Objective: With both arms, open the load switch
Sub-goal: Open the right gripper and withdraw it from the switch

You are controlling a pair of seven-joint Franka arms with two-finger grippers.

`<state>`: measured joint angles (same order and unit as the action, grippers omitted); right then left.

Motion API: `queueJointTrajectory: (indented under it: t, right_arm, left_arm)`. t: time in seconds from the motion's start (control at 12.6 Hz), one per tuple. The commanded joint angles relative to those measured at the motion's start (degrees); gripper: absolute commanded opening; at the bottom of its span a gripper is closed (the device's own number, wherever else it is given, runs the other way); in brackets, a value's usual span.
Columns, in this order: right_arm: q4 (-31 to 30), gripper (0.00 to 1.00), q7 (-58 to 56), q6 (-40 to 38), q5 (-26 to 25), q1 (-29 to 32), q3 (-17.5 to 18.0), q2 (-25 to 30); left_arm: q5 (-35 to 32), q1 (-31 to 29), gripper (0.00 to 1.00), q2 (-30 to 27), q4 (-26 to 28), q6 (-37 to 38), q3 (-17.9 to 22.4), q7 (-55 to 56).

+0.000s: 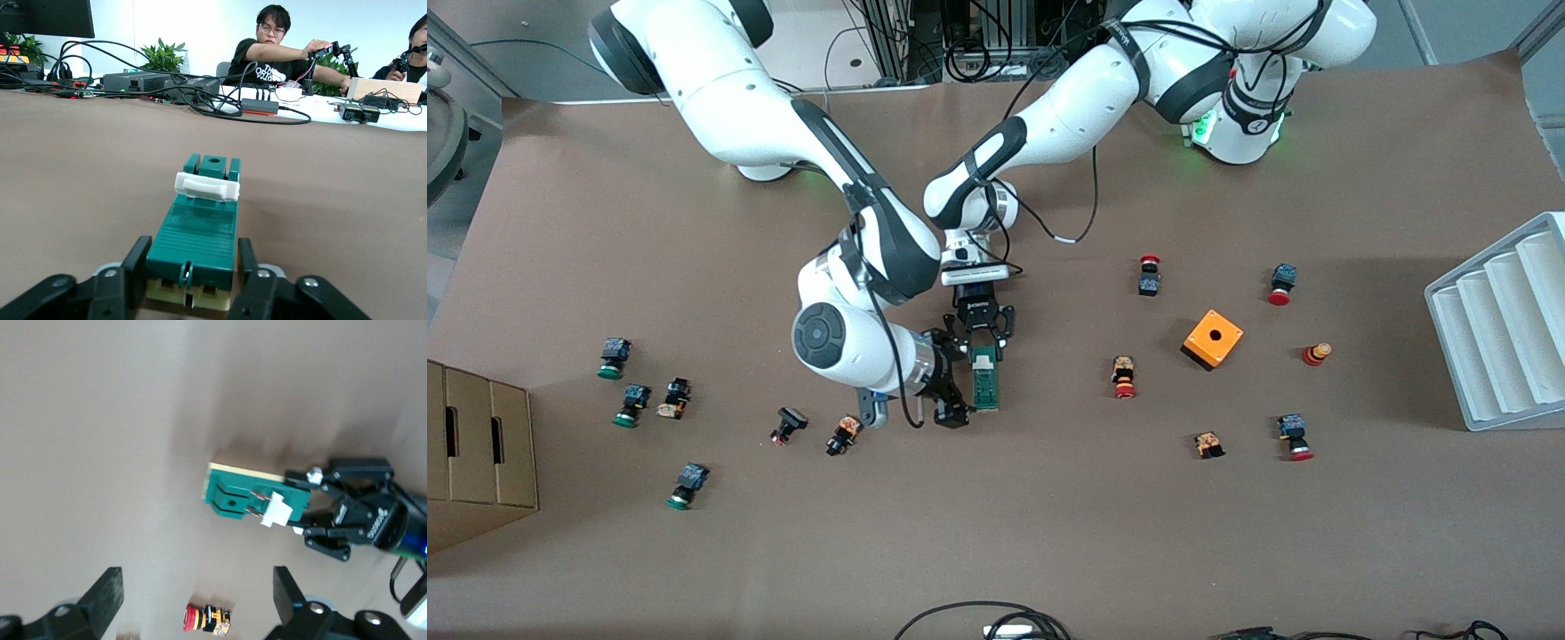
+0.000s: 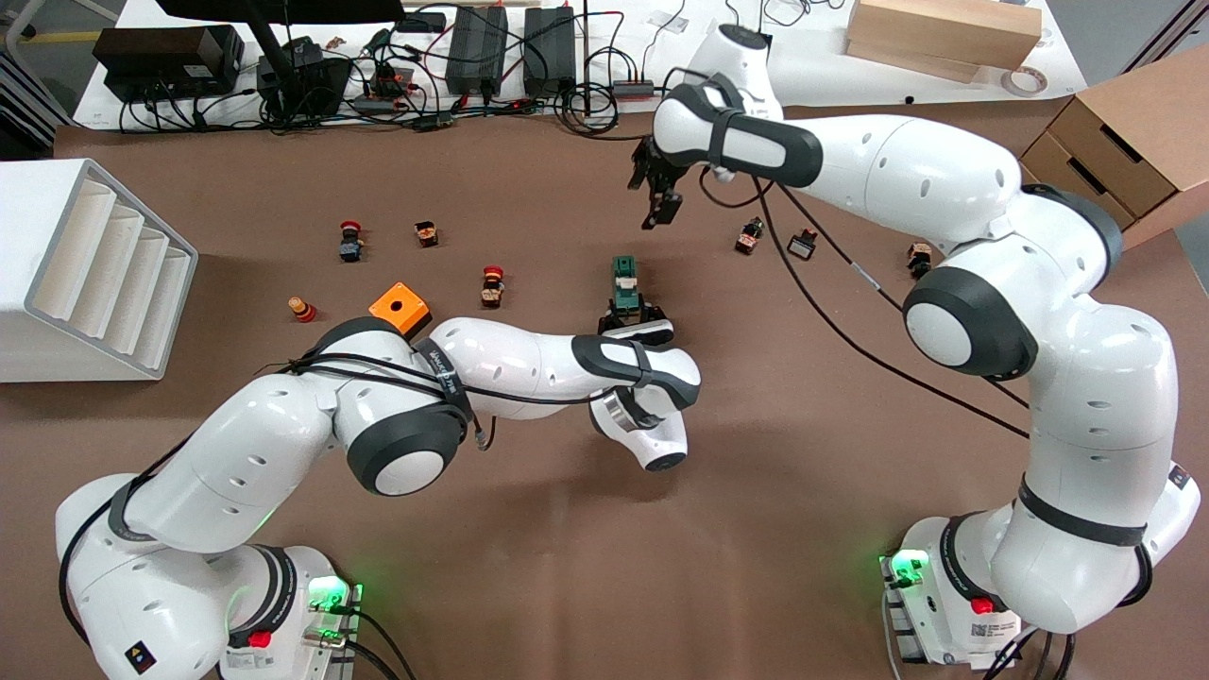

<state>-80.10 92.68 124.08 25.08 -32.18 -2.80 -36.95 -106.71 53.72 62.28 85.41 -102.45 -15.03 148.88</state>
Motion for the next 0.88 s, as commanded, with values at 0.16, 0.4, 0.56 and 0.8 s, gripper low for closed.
queueJointTrajectory:
  t: [0.16,0.4,0.56,0.8]
  right_arm:
    - [-0.49,1.0,-20.83,-10.85,-1.17,4.21,-3.8,6.87]
    - [-2.68,1.0,-36.38,-18.4,-1.43,9.92,-3.97,13.02]
    - [-4.09,1.0,-46.31,-23.86,-4.84,13.18,-3.97,17.58]
    - [-9.44,1.0,-65.72,-27.04,-9.68,18.8,-3.88,25.93]
  left_arm:
    - [-0.07,0.24,1.0,1.09,-0.94,-0.12,0.09,-0.08]
    - [0.45,0.16,1.0,0.65,-0.94,-0.47,0.09,-3.06]
    - [0.63,0.07,1.0,0.3,-0.86,-0.56,0.0,-3.33]
    - [3.43,-0.02,1.0,-1.19,-0.77,-1.26,0.0,-7.89]
